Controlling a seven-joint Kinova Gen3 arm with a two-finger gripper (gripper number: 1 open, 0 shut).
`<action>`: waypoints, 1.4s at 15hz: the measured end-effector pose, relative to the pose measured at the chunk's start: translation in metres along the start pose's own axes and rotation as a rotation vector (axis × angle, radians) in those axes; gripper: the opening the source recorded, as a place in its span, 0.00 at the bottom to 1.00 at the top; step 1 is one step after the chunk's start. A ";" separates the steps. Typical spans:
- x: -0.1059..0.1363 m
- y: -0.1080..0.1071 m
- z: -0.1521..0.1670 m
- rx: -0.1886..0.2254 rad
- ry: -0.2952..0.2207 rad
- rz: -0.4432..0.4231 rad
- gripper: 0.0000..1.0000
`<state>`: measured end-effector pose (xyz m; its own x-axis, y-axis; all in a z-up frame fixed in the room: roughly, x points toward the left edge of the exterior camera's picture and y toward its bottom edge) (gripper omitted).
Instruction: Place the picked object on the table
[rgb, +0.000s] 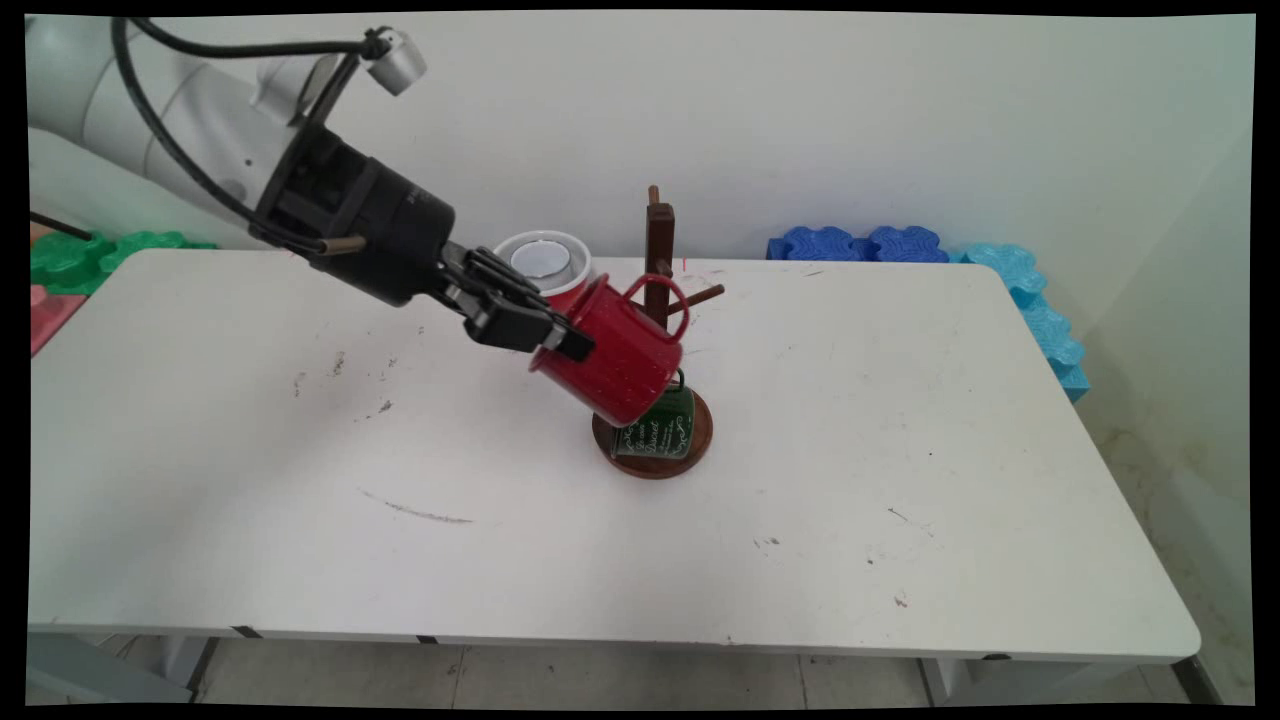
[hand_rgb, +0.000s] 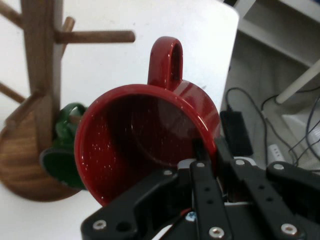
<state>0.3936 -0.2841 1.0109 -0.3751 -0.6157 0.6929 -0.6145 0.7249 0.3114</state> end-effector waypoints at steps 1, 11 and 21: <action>-0.001 -0.001 -0.003 0.010 -0.008 0.008 0.00; -0.007 -0.021 -0.036 0.111 -0.091 0.075 0.00; -0.016 -0.052 -0.064 0.230 -0.177 0.129 0.00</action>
<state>0.4763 -0.2919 1.0253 -0.5632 -0.5819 0.5866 -0.6869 0.7243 0.0590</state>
